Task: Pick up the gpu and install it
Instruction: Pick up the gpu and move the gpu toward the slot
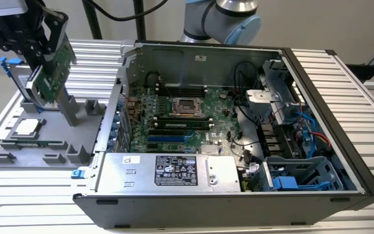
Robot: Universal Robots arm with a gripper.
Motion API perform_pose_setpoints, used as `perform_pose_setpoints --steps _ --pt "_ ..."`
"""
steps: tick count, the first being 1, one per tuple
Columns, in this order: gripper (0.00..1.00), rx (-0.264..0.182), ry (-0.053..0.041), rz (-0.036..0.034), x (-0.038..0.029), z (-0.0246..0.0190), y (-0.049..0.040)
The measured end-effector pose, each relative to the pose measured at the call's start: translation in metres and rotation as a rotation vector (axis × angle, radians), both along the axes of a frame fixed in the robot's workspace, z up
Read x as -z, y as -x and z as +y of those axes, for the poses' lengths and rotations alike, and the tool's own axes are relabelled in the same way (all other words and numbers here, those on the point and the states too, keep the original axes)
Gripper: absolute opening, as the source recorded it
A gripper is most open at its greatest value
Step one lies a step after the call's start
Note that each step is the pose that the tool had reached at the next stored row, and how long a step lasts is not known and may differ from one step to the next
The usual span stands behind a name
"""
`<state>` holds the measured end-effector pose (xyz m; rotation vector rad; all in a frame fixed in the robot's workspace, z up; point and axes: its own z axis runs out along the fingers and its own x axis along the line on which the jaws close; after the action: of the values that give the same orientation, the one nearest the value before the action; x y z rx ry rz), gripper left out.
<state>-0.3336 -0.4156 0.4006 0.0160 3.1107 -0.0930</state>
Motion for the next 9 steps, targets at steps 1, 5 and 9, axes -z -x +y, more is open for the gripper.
perform_pose_setpoints --steps 1,5,9 --pt "0.0 0.0 0.0 0.0 -0.0005 0.0 0.0" --pt "0.0 0.0 0.0 0.0 -0.0021 0.0 0.0" --pt "0.0 0.0 -0.0001 -0.0001 -0.0033 0.0 0.0"
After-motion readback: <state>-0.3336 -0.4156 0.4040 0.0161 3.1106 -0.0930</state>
